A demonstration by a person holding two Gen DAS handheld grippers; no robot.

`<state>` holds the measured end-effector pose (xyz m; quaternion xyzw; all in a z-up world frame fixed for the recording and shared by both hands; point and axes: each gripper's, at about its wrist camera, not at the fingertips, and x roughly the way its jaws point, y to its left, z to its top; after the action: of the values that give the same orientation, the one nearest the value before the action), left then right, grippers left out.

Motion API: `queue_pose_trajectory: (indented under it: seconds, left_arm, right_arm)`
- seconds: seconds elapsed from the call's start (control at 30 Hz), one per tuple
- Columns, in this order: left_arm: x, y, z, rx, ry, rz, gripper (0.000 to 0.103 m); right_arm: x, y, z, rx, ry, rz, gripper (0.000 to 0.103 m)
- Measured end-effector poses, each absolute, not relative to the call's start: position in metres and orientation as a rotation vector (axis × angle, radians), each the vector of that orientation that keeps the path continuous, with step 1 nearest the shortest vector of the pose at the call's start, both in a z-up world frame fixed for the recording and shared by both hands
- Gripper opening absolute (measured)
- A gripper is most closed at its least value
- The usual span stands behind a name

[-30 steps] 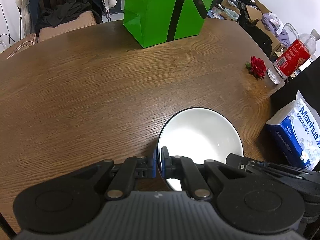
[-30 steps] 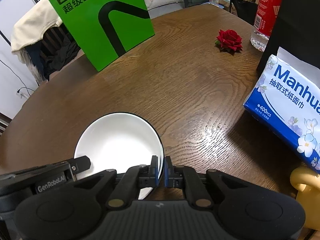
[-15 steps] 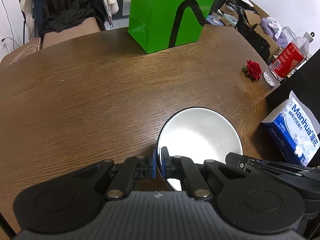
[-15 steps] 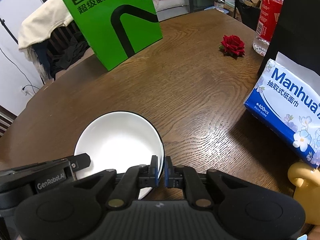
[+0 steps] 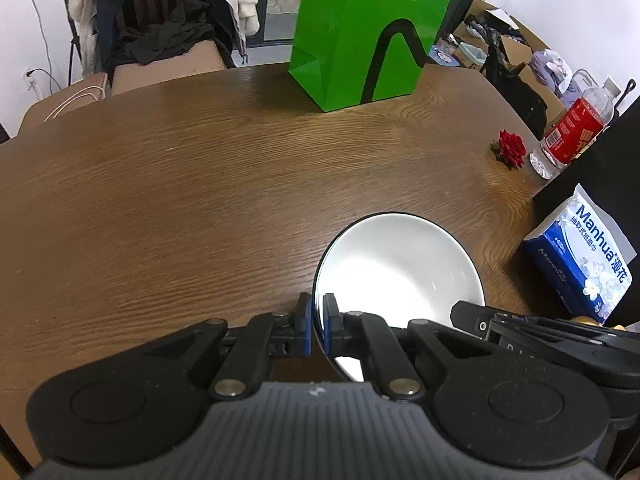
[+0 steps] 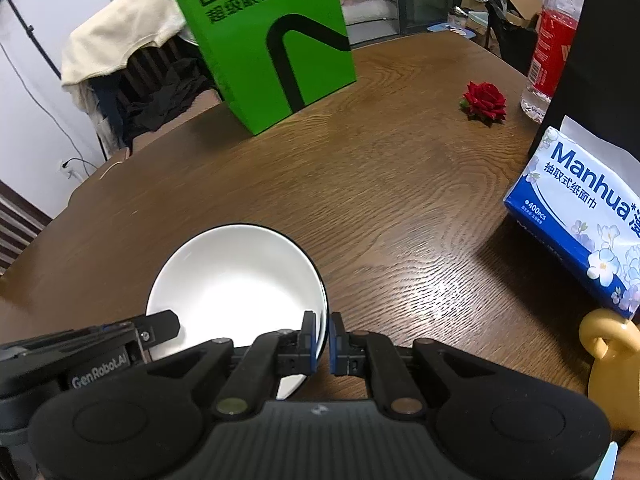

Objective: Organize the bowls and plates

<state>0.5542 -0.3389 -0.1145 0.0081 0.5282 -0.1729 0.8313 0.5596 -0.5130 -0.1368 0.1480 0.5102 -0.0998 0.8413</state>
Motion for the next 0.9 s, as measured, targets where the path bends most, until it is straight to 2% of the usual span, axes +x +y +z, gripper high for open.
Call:
queue_pose_trajectory:
  seconds: [0.9]
  left_arm:
    - [0.505, -0.266, -0.085, -0.031, 1.08, -0.291, 0.006]
  right_arm:
    - [0.52, -0.442, -0.108, 0.246, 1.064, -0.125, 0.006]
